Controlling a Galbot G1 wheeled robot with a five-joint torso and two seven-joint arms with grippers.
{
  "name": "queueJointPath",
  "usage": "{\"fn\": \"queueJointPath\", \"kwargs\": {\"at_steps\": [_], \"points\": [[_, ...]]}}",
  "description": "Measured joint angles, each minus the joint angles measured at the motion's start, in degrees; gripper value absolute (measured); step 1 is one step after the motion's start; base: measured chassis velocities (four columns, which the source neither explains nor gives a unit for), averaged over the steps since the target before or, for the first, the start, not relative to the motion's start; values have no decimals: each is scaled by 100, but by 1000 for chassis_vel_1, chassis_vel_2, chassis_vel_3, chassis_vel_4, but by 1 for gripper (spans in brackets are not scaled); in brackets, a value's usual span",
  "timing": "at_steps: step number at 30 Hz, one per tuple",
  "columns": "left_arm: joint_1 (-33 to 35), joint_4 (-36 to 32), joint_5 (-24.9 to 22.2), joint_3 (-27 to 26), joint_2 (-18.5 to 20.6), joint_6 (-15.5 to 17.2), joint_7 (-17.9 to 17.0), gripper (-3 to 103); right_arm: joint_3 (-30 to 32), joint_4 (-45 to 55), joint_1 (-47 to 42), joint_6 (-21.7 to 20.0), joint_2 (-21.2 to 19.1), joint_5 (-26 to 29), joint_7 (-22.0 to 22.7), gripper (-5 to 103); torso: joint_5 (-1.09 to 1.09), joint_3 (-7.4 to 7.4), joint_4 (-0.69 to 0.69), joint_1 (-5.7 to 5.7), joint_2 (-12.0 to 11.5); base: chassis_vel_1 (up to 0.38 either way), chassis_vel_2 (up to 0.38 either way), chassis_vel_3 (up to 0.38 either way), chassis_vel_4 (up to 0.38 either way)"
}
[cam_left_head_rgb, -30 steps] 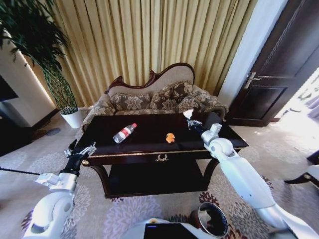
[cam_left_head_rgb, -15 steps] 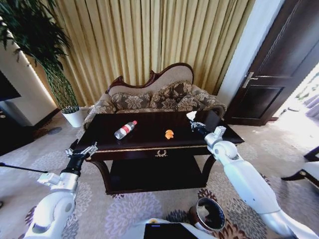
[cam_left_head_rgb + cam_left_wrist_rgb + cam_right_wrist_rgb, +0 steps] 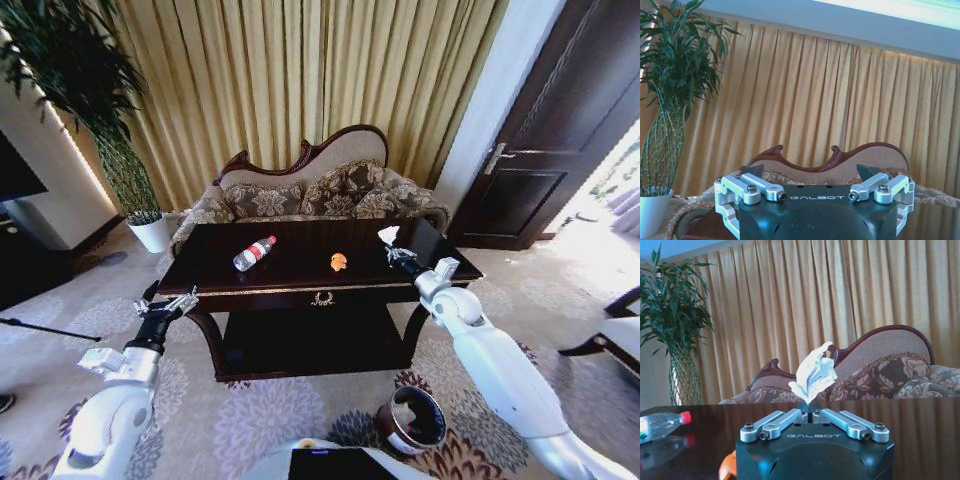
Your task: Move to the front of the table and place the trash on the table into the trash bin.
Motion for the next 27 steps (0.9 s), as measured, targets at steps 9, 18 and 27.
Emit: {"fn": "queueJointPath", "kwargs": {"at_steps": [9, 18, 27], "points": [[6, -8, 24, 41, -23, 2, -4, 100, 48, 21, -99, 42, 14, -30, -17, 0, 0, -1, 0, -2, 2, 142, -153, -134, 160], [14, -20, 41, 49, -32, 2, -9, 100, 49, 21, -126, 96, 83, -53, -12, 0, 0, -1, 0, -3, 3, 104, -107, -96, 101], [17, -30, 53, 58, -32, 2, -11, 100, 81, -19, -203, 169, 129, -100, -12, 0, 0, 1, 0, 2, 0, 0, 0, 0, 0]]}}
